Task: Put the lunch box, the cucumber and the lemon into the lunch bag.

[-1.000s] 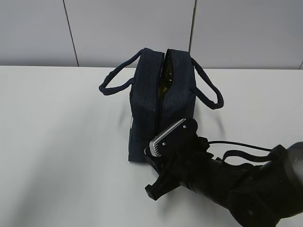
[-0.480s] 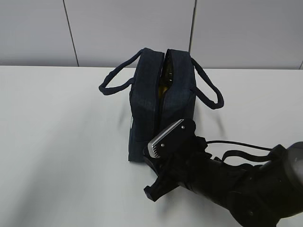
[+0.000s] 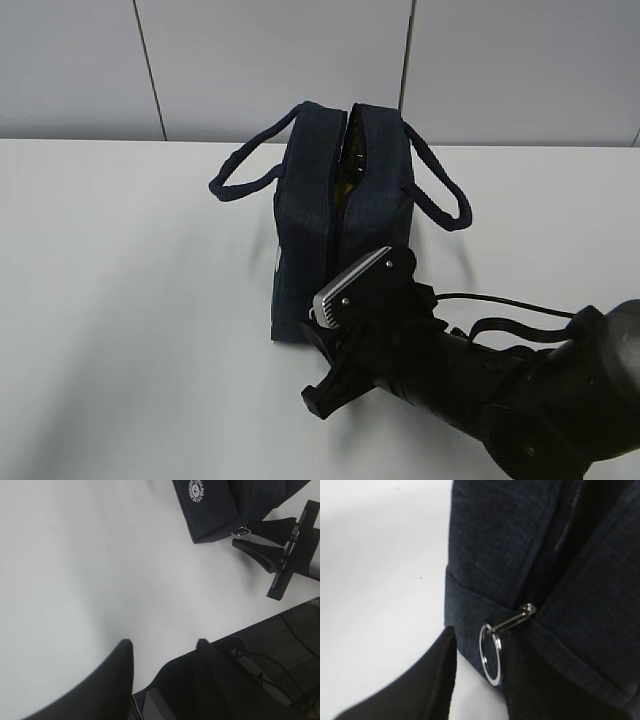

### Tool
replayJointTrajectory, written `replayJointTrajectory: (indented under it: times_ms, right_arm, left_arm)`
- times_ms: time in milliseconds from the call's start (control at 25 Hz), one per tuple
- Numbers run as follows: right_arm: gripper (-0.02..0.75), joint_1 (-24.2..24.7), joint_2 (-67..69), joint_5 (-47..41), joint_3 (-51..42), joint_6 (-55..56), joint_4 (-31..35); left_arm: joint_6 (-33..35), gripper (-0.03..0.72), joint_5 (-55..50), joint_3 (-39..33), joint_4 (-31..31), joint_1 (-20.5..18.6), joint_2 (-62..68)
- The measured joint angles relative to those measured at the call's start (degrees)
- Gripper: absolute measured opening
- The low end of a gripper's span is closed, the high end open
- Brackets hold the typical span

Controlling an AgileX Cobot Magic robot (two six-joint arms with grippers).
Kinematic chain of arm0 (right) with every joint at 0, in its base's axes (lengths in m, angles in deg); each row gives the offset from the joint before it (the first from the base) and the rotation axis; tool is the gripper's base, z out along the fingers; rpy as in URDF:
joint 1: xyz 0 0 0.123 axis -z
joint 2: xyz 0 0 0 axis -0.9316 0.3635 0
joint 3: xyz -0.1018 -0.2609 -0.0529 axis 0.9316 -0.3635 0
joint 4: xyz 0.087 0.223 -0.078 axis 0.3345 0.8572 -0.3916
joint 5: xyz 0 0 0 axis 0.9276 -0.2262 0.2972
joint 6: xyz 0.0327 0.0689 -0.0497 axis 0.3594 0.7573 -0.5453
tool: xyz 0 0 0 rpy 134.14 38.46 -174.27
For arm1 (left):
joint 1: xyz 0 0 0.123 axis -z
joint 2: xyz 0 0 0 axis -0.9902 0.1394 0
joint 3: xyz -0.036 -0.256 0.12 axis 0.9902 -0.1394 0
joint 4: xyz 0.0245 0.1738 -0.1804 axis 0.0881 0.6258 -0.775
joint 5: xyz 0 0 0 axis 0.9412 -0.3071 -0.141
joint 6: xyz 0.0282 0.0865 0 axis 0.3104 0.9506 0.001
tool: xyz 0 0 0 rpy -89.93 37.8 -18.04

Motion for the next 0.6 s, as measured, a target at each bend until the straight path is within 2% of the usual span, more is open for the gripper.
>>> replayJointTrajectory:
  times_ms: [600]
  right_arm:
    - [0.243,0.0,2.4,4.4,0.1,1.0,0.0]
  left_arm:
    - [0.0,0.274,0.0,0.0,-0.2,0.0,0.0]
